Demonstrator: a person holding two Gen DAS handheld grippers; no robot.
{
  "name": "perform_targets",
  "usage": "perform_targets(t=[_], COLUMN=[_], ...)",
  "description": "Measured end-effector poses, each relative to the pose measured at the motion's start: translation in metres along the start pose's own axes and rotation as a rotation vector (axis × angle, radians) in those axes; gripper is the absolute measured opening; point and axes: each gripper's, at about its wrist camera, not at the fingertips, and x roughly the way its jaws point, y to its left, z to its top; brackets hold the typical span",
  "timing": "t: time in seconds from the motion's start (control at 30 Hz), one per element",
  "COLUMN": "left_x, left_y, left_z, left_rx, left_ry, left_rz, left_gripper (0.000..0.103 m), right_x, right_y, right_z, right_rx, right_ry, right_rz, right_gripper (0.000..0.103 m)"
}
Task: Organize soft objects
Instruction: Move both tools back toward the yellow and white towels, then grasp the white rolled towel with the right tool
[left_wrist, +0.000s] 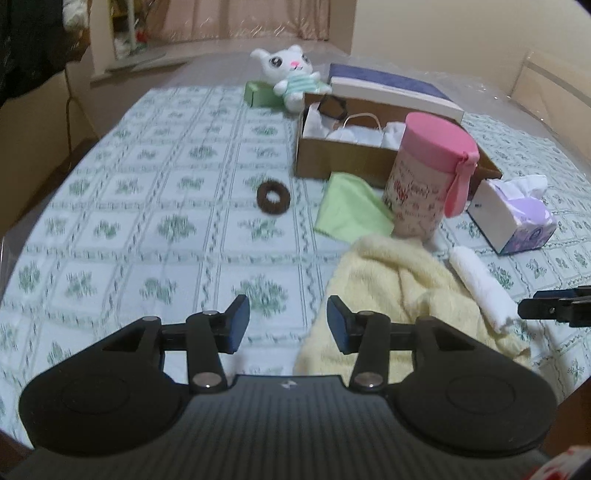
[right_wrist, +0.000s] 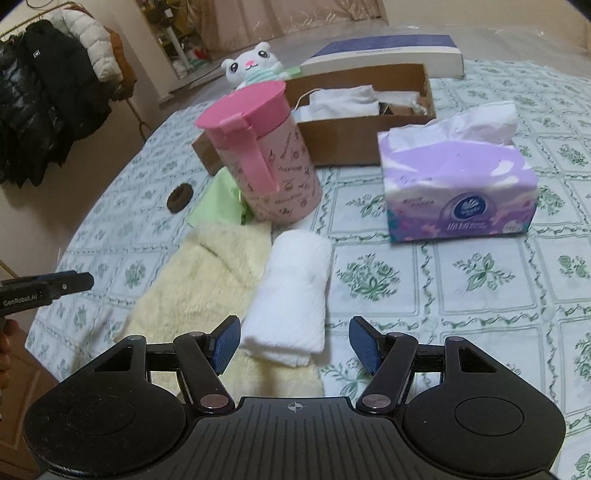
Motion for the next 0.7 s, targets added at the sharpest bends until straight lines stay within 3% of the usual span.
perform_targets(t=[0.37, 0.7], left_x=[0.007, 0.012], left_y=[-0.014, -0.024], left_z=[-0.023, -0.023], left_rx=[-0.037, -0.048], left_ry=[0.072, 0.085], left_rz=[0.035, 0.035], left_gripper=[0.043, 0.043], right_x=[0.015, 0.039], right_y=[0.011, 0.016], right_z=[-0.006, 0.003], right_rx=[-0.038, -0.047], right_ry=[0.005, 0.0], right_rz=[-0.03, -0.059], right_gripper=[0.065, 0.065])
